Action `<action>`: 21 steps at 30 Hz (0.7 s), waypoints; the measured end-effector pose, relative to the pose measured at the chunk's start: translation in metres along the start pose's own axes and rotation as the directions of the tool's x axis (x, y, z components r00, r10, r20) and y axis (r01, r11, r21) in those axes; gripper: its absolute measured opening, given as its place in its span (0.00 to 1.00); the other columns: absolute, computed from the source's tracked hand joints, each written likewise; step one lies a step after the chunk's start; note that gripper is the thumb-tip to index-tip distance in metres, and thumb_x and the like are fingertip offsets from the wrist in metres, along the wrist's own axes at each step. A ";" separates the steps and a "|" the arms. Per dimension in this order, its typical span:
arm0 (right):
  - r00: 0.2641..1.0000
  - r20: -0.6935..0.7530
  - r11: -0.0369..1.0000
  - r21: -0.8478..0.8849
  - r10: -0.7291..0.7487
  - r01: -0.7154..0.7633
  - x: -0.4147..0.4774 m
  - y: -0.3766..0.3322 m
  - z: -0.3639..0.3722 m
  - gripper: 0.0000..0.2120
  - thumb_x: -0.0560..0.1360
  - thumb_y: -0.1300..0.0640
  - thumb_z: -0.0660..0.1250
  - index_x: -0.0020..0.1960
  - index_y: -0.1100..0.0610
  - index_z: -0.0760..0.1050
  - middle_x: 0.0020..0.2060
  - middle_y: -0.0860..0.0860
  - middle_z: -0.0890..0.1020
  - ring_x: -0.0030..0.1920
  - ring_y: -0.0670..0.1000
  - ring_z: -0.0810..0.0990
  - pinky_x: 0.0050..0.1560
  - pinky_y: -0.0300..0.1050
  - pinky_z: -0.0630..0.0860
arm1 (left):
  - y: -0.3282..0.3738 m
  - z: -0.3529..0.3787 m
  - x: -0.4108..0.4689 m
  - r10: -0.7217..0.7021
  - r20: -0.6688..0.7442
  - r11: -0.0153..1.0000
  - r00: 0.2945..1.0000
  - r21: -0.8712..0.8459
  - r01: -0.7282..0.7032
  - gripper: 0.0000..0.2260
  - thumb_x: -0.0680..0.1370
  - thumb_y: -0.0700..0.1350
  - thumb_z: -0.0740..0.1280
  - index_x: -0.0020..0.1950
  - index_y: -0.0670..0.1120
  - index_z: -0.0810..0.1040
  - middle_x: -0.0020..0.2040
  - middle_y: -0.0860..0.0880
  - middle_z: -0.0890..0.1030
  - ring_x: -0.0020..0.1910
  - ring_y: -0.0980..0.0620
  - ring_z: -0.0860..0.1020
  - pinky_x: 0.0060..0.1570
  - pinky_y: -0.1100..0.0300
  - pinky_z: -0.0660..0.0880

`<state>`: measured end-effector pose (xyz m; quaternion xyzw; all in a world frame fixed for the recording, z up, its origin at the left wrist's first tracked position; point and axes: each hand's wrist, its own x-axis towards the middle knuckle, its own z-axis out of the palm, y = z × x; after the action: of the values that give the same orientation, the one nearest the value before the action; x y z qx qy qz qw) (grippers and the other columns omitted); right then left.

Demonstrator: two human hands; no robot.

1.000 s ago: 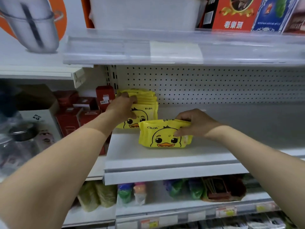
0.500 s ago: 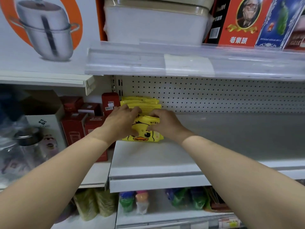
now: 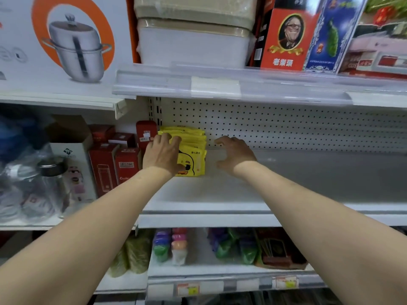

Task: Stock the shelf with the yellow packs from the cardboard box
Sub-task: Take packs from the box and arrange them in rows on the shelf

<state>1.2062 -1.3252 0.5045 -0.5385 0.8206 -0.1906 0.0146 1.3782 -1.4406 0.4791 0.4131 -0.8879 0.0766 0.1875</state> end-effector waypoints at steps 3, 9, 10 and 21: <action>0.999 0.048 0.998 -0.057 0.016 -0.014 -0.027 0.007 -0.014 0.35 0.73 0.53 0.73 0.75 0.46 0.62 0.68 0.54 0.70 0.70 0.56 0.66 0.67 0.52 0.70 | 0.023 -0.017 -0.024 -0.055 0.087 0.996 0.995 -0.066 0.061 0.37 0.69 0.57 0.76 0.74 0.53 0.62 0.71 0.45 0.64 0.71 0.43 0.62 0.63 0.49 0.67; 0.997 0.030 0.992 -0.101 -0.068 0.070 -0.095 0.034 -0.016 0.31 0.73 0.51 0.74 0.72 0.48 0.67 0.67 0.53 0.73 0.65 0.57 0.72 0.59 0.52 0.75 | 0.068 -0.029 -0.093 -0.095 0.104 0.978 0.990 -0.174 0.112 0.32 0.70 0.52 0.77 0.70 0.51 0.67 0.66 0.43 0.67 0.67 0.41 0.64 0.58 0.44 0.73; 0.995 0.038 0.989 -0.111 -0.091 0.095 -0.106 0.040 -0.015 0.31 0.73 0.52 0.74 0.72 0.47 0.66 0.67 0.53 0.72 0.67 0.57 0.70 0.58 0.52 0.74 | 0.075 -0.030 -0.105 -0.094 0.112 0.975 0.989 -0.188 0.114 0.32 0.70 0.52 0.77 0.70 0.51 0.67 0.65 0.43 0.67 0.66 0.42 0.64 0.59 0.44 0.72; 0.959 0.197 0.964 -0.130 -0.206 0.233 -0.223 0.093 0.035 0.32 0.70 0.51 0.75 0.71 0.47 0.68 0.65 0.51 0.73 0.66 0.56 0.69 0.57 0.54 0.75 | 0.145 -0.004 -0.236 -0.118 0.265 0.979 0.957 -0.132 0.158 0.28 0.70 0.51 0.75 0.67 0.53 0.69 0.65 0.45 0.68 0.64 0.42 0.68 0.56 0.47 0.72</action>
<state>1.2260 -1.1045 0.4012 -0.6412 0.7629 -0.0780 0.0272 1.4077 -1.1792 0.3915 0.4652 -0.8768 -0.0584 0.1070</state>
